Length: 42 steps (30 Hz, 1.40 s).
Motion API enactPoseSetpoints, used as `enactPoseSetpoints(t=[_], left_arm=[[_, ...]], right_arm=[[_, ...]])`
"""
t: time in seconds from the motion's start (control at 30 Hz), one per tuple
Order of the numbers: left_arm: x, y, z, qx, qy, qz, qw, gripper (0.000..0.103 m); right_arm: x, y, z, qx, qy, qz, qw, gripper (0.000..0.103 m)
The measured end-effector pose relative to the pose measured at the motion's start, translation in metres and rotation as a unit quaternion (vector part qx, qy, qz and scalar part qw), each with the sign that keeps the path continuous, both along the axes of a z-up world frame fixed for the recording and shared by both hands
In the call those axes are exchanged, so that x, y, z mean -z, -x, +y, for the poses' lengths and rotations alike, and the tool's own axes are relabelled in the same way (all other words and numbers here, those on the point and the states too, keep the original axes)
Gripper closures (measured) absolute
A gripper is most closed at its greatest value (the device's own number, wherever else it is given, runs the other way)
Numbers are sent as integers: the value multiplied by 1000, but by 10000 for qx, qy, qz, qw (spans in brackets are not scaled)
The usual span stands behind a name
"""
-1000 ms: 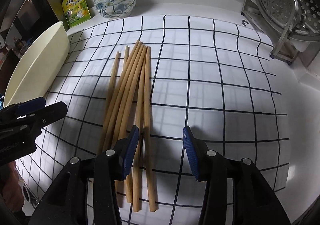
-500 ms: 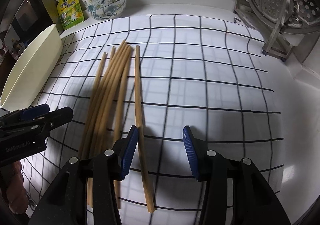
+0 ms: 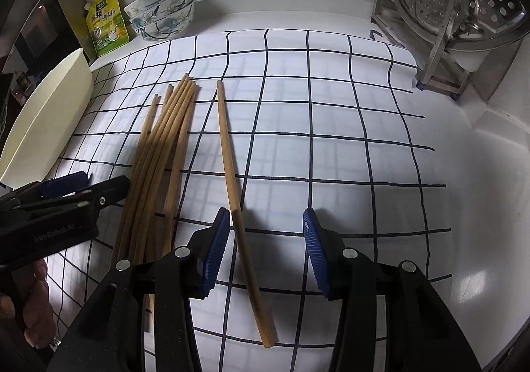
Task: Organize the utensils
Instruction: 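Move the open right tool toward a loose chopstick beside the pile, then close the right tool on a chopstick while the left tool grasps another, then carry both chopsticks into the white basin and open both tools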
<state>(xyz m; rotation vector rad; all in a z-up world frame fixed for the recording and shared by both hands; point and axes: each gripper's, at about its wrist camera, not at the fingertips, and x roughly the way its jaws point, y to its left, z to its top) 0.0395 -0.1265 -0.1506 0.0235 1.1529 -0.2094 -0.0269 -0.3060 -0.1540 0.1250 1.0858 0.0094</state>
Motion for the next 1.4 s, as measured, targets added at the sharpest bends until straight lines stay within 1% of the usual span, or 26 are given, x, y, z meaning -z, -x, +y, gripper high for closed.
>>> enactPoseSetpoints(t=[0.17, 0.2, 0.27, 0.3, 0.6, 0.73, 0.83, 0.87, 0.9, 0.93, 1.0, 1.03, 1.07, 1.1, 1.13, 1.17, 1.23, 1.4], left_arm=[[1, 3, -6, 34, -203, -25, 9998, 26], [1, 4, -7, 33, -274, -45, 9996, 23], [3, 7, -10, 15, -491, -32, 9988, 24], [3, 9, -12, 50, -578, -99, 9983, 23], [2, 14, 4, -32, -622, -92, 9980, 23], [1, 16, 9, -53, -649, -131, 9978, 25], [0, 15, 10, -12, -531, -58, 9986, 34], [-1, 14, 9, -6, -501, -15, 9987, 39], [-2, 13, 8, 16, -507, -4, 9987, 47], [-2, 12, 6, 60, -499, -4, 9987, 51], [-4, 11, 4, 111, -489, -19, 9987, 63], [-4, 10, 3, 138, -485, -41, 9987, 67], [-4, 11, 3, 161, -478, -54, 9987, 74], [-5, 10, 3, 190, -467, -62, 9987, 84], [-5, 10, 2, 239, -451, -64, 9987, 90], [-5, 10, 2, 264, -437, -51, 9987, 95], [-6, 9, 2, 311, -414, -33, 9987, 96], [-9, 6, 6, 371, -312, 70, 9988, 96]], right_arm=[[1, -1, 0, 12, -18, 4, 10000, 59], [1, -2, 1, 10, -12, -1, 10000, 59], [1, -2, 1, 7, -18, -6, 10000, 59], [1, -3, 1, 3, -19, -3, 10000, 59], [5, -5, 5, -55, -21, 27, 10000, 59], [7, -8, 9, -158, 102, 0, 9998, 59], [8, -11, 14, -285, 272, -30, 9992, 59], [8, -12, 15, -326, 324, -43, 9989, 59], [9, -13, 18, -389, 377, -70, 9985, 59], [9, -14, 19, -424, 387, -82, 9983, 59], [9, -15, 20, -447, 363, -88, 9983, 61], [9, -16, 22, -474, 354, -97, 9982, 66], [8, -16, 25, -554, 348, -105, 9978, 71], [8, -16, 27, -601, 359, -109, 9975, 83], [7, -16, 30, -653, 387, -108, 9971, 96], [7, -17, 33, -693, 437, -94, 9966, 96], [7, -18, 33, -687, 409, -74, 9968, 97], [6, -16, 27, -484, 110, 7, 9988, 97]])
